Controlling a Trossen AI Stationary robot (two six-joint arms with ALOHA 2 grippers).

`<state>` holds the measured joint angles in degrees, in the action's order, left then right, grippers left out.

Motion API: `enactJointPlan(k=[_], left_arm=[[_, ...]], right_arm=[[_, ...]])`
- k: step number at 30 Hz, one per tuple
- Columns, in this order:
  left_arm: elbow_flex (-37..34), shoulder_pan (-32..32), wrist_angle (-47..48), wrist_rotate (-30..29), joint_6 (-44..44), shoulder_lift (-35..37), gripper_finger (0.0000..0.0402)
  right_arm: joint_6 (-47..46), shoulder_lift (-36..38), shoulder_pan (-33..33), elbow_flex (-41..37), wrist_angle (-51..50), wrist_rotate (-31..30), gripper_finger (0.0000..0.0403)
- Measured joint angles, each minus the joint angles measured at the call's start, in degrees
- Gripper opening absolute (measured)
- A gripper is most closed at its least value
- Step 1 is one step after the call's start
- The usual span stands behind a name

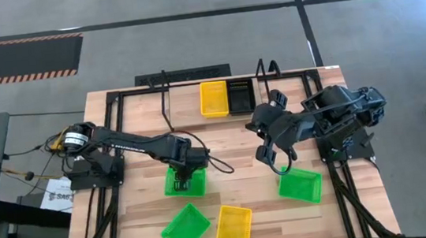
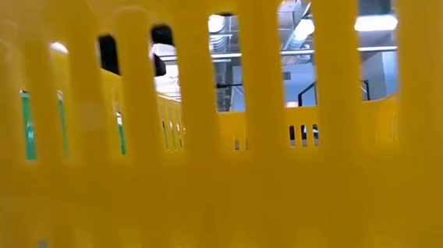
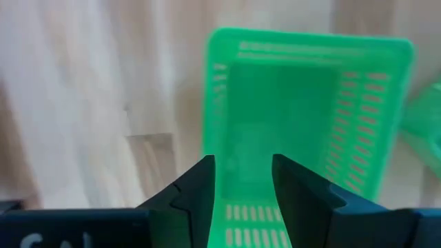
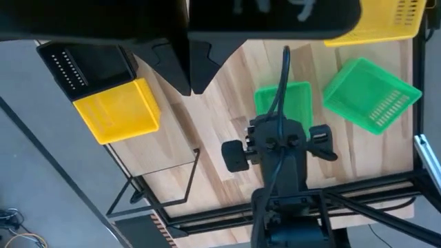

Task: Stack baskets on shelf by color
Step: Put the top left green bin on the shelf

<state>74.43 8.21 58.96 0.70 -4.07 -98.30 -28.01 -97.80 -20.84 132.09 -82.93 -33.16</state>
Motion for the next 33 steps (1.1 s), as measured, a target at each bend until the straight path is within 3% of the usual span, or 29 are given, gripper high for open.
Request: enactJointPlan(k=[12, 24, 33], left_arm=[[-1.6, -0.1, 0.2, -2.9, 5.8, 0.0, 0.0133], [-1.6, -2.0, 1.0, 0.8, 10.8, -3.5, 0.0132], [-1.6, -2.2, 1.1, -0.5, 8.9, -6.9, 0.0132]], right_arm=[[0.2, 0.0, -0.1, 0.0, 0.0, 0.3, 0.0003], [0.0, 0.0, -0.1, 0.0, 0.0, 0.4, 0.0003], [0.0, 0.0, -0.6, 0.0, 0.0, 0.4, 0.0003]])
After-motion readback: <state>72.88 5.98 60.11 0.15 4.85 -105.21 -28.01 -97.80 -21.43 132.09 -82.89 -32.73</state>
